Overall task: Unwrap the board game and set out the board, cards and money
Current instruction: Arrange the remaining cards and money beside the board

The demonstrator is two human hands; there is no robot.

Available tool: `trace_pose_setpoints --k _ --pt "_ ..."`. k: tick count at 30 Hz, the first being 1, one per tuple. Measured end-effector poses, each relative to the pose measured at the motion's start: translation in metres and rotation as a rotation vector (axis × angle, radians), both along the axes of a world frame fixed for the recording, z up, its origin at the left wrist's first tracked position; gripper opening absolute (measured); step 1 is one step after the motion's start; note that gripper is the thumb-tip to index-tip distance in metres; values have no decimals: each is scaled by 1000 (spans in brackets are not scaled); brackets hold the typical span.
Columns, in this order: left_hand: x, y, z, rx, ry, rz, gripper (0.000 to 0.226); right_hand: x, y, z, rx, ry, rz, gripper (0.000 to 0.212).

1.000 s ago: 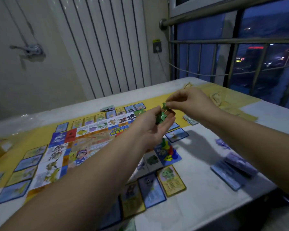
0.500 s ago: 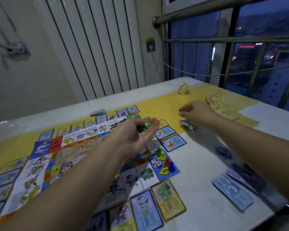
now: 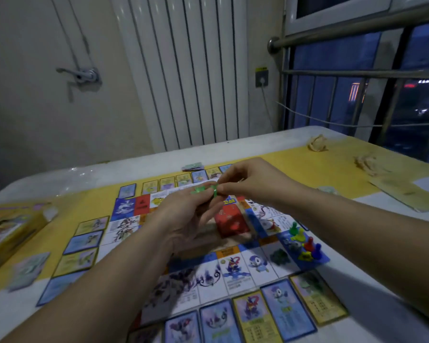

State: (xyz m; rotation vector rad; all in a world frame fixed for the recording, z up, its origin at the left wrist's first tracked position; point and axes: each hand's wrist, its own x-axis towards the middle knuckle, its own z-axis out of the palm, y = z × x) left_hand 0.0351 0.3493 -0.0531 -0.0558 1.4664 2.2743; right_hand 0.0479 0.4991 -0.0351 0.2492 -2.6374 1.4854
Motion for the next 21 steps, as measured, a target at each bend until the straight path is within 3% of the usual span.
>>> trace_pose_setpoints --k 5,10,16,21 --pt "-6 -41 -2 -52 48 59 21 -21 -42 -4 -34 -135 44 11" --pt "-26 -74 7 54 15 181 24 -68 -66 -8 -275 -214 -32 10" --pt "-73 -108 5 198 -82 318 22 -163 -62 -25 -76 -93 -285 8" --pt "-100 -123 3 218 -76 327 27 -227 -65 -32 -1 -101 -380 25"
